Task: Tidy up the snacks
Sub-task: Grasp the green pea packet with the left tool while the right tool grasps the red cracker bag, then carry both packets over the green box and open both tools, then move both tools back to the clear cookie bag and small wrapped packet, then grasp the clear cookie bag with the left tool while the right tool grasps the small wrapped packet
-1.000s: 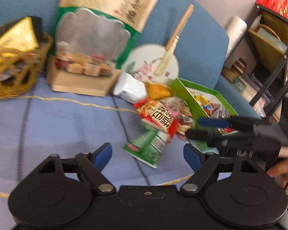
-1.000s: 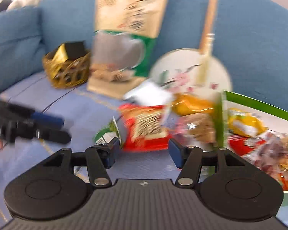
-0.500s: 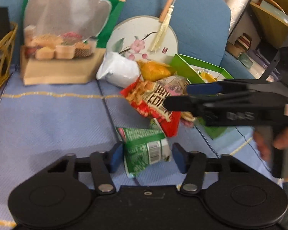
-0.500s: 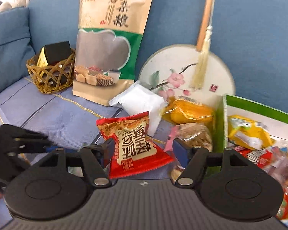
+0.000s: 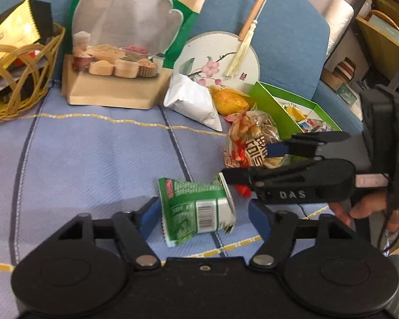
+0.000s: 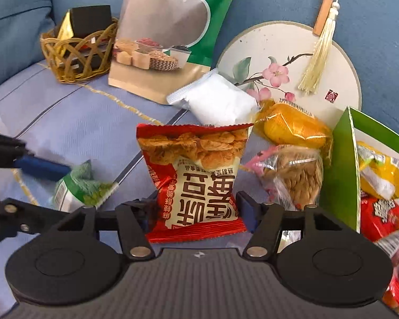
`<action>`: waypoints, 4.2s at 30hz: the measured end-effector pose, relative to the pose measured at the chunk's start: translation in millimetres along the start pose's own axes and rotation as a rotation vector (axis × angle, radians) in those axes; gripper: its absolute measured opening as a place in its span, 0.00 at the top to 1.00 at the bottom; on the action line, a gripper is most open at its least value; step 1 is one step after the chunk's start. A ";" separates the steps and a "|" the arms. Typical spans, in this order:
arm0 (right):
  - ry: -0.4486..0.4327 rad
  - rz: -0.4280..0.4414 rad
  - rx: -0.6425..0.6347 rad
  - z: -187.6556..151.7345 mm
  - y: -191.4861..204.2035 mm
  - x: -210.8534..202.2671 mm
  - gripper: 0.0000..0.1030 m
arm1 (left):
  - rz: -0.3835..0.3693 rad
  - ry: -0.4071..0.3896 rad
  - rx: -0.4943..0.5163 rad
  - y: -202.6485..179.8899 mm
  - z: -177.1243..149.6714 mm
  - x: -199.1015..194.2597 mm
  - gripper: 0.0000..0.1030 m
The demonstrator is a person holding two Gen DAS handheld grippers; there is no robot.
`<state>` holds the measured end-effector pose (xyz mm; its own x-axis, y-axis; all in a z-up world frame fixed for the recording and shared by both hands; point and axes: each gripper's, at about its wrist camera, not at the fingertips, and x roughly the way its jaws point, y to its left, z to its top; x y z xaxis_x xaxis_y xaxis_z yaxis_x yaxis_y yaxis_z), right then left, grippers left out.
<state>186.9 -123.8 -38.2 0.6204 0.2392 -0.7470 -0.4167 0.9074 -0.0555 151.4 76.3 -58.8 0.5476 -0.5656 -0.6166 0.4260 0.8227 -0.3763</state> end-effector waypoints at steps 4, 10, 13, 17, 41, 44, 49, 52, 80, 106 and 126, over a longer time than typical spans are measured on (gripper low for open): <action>-0.043 -0.007 0.007 -9.1 0.3 -16.2 0.08 | 0.007 -0.012 0.031 -1.5 -4.2 1.8 0.00; -0.108 -0.003 0.024 -18.3 0.7 -41.3 0.08 | 0.043 -0.008 0.036 -6.3 -3.1 4.9 0.16; -0.143 0.001 0.054 -21.6 -5.8 -54.8 0.08 | 0.059 0.000 0.003 -4.4 0.1 8.8 0.30; -0.188 0.010 0.095 -32.5 -20.6 -78.9 0.08 | 0.095 0.006 0.001 -12.4 2.9 11.7 0.54; -0.260 -0.378 0.358 -96.7 -193.1 -124.3 0.16 | -0.115 -0.028 0.173 -212.9 109.0 129.1 0.46; -0.232 -0.381 0.344 -99.8 -196.3 -100.1 0.10 | -0.091 -0.019 0.175 -212.3 107.2 143.0 0.00; -0.255 -0.409 0.362 -106.6 -192.8 -103.7 0.00 | -0.054 -0.081 0.139 -202.1 100.0 132.6 0.00; -0.244 -0.442 0.346 -102.5 -189.0 -109.9 0.00 | -0.052 -0.076 0.117 -194.0 103.4 121.9 0.00; -0.204 -0.066 0.068 -57.7 1.1 -58.9 0.20 | -0.001 -0.004 0.017 -78.4 87.5 106.4 0.00; -0.107 -0.237 0.223 -62.4 11.3 -9.1 0.15 | 0.123 0.031 0.030 -40.6 31.3 59.6 0.45; -0.125 -0.078 0.122 -74.0 39.3 -41.4 0.09 | 0.157 -0.012 -0.021 -35.8 26.4 43.7 0.03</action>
<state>95.7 -123.6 -58.5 0.7285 0.2010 -0.6549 -0.2854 0.9581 -0.0235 179.1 20.6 -54.0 0.6148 -0.4306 -0.6607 0.3196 0.9020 -0.2905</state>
